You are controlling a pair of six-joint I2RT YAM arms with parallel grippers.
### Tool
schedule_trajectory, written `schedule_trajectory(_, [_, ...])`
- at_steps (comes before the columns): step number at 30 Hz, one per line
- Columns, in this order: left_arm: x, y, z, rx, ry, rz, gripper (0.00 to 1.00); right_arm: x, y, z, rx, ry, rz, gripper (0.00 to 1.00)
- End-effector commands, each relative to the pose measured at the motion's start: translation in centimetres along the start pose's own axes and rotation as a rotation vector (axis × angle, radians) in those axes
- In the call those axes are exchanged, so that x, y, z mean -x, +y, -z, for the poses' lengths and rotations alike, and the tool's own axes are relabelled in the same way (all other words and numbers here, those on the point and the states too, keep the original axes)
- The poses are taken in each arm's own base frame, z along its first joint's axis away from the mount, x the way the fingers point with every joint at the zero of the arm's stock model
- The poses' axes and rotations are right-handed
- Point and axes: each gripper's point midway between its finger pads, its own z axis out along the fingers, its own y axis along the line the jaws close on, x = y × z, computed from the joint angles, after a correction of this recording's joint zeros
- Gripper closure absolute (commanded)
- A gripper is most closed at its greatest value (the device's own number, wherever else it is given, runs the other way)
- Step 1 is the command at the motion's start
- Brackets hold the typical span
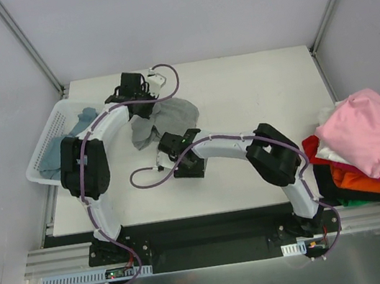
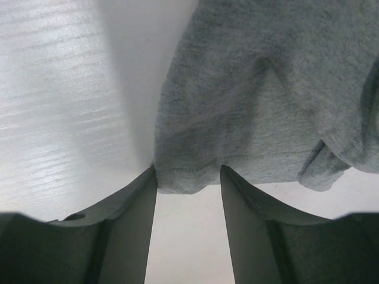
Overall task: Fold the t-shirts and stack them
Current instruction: Flatten out the tshirt
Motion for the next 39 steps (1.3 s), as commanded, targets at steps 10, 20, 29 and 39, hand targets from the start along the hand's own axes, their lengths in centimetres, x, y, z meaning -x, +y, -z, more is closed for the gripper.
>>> schedule_trajectory(10, [0.0, 0.2, 3.0, 0.056, -0.032, -0.032, 1.0, -1.2, 0.8, -0.5, 0.094, 0.005, 0.02, 0.99])
schedule_trajectory(20, [-0.3, 1.2, 5.5, 0.147, -0.04, -0.02, 1.0, -6.0, -4.8, 6.6, -0.154, 0.036, -0.147, 0.99])
schedule_trajectory(29, [-1.7, 0.8, 8.8, 0.2, -0.047, -0.011, 1.0, -10.0, -10.4, 16.1, -0.384, -0.034, -0.341, 0.99])
schedule_trajectory(39, [-3.1, 1.7, 10.1, 0.278, -0.012, -0.032, 1.0, -14.3, -15.2, 21.4, -0.563, -0.021, -0.468, 0.99])
